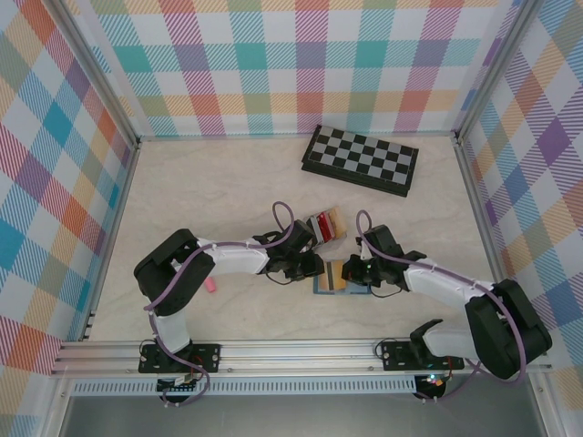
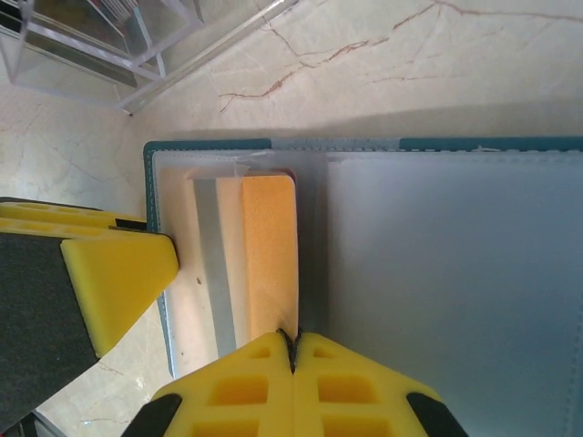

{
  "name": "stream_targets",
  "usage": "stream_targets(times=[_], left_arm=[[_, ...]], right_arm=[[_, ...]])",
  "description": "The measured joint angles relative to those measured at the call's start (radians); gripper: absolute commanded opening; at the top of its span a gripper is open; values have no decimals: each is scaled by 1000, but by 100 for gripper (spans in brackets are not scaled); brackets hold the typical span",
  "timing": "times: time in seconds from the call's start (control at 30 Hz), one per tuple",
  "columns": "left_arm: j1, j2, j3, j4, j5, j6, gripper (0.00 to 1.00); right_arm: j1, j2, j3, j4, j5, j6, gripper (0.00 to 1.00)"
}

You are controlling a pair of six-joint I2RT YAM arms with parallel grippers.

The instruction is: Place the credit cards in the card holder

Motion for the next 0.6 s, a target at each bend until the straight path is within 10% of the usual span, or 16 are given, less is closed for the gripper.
stream_targets(times=[0.6], left_arm=[[0,0,0,2,-3,0,30]], right_arm=[[-1,51,-13,105,-75,66,13]])
